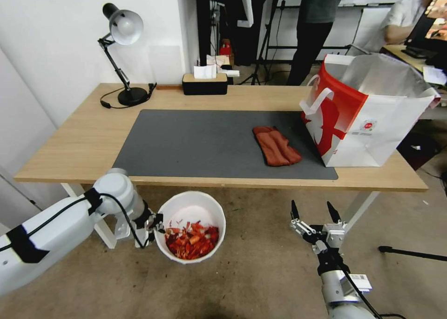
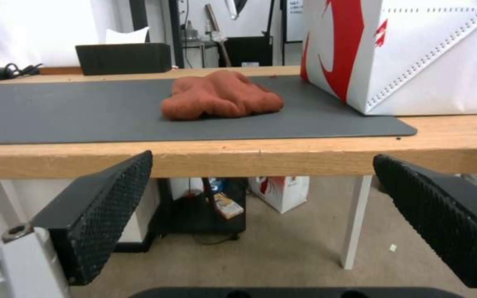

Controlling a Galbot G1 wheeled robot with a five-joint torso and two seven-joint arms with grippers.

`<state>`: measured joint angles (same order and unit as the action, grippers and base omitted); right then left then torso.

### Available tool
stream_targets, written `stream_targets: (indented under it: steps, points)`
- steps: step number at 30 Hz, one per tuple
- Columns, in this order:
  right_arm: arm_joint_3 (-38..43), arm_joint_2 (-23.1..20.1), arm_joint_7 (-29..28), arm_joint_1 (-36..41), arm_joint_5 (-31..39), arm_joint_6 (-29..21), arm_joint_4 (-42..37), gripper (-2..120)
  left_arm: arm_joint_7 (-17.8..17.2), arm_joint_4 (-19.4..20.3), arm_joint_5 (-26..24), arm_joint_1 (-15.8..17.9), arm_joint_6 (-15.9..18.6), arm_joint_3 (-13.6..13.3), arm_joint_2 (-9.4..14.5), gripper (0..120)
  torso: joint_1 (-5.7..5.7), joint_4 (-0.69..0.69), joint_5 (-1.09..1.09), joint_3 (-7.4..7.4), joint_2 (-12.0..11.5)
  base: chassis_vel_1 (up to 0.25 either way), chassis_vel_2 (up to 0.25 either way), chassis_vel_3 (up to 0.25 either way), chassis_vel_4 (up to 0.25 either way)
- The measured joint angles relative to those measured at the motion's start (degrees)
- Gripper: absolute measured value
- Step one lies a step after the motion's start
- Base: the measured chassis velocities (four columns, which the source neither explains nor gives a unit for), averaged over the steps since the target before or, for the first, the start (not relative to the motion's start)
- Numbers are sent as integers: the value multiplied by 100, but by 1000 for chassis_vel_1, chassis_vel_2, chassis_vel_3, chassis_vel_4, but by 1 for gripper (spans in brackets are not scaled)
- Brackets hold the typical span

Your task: Sweep shrimp from table into container with towel, then put container into takeout bag.

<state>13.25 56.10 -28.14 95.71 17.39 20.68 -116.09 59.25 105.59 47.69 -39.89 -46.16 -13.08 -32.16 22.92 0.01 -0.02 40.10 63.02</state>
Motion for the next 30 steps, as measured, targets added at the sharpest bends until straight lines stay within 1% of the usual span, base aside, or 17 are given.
stream_targets:
  steps: [2,3,5,6,8,9,12,14,16,18,21,23,24,26,27,28,30]
  points:
    - [-21,18,25,28,-30,1,0,100,-19,402,-34,-204,-11,233,246,0,0,0,2,0,0,0,0,0,0]
    - [-21,18,25,28,-30,1,0,100,-19,402,-34,-204,-11,233,246,0,0,0,2,0,0,0,0,0,0]
    - [-39,38,52,60,-60,10,-1,100,-18,793,-195,-241,28,383,525,0,-1,1,3,0,0,0,0,0,0]
    - [-39,38,52,60,-60,10,-1,100,-18,793,-195,-241,28,383,525,0,-1,1,3,0,0,0,0,0,0]
    - [-45,80,92,118,-115,25,-25,100,4,1192,-462,-56,167,435,781,0,-1,-2,2,0,0,0,0,0,0]
    - [-45,80,92,118,-115,25,-25,100,4,1192,-462,-56,167,435,781,0,-1,-2,2,0,0,0,0,0,0]
    - [-51,146,136,217,-249,78,-57,100,20,1567,-915,267,455,447,1047,0,0,-1,3,0,0,0,0,0,0]
    - [-52,167,150,250,-291,97,-57,100,20,1615,-1021,323,513,460,1090,0,0,-1,2,0,0,0,0,0,0]
    - [-52,231,203,353,-415,176,-55,100,10,1692,-1441,435,723,578,1237,0,-1,-1,2,0,0,0,0,0,0]
    - [-45,253,225,388,-455,209,-50,100,9,1693,-1561,473,771,640,1265,0,0,0,1,0,0,0,0,0,0]
    - [-34,303,258,477,-523,266,-48,100,1,1612,-1849,764,849,679,1281,0,-1,0,1,0,0,0,0,0,0]
    - [-34,338,279,542,-584,290,-54,100,-43,1436,-2152,1244,980,460,1268,0,0,0,2,0,0,0,0,0,0]
    - [-34,338,279,542,-584,290,-54,100,-43,1436,-2152,1244,980,460,1268,0,0,0,2,0,0,0,0,0,0]
    - [-27,396,299,598,-640,309,-81,100,-125,1180,-2469,1936,1156,52,1168,0,0,-1,3,0,0,0,0,0,0]
    - [-27,396,299,598,-640,309,-81,100,-125,1180,-2469,1936,1156,52,1168,0,0,-1,3,0,0,0,0,0,0]
    - [-19,418,305,616,-655,315,-99,100,-160,1066,-2565,2242,1208,-179,1086,0,0,0,2,0,0,0,0,0,0]
    - [6,474,327,675,-704,330,-154,100,-222,719,-2778,3058,1267,-792,791,0,1,-1,2,1,0,0,0,0,0]
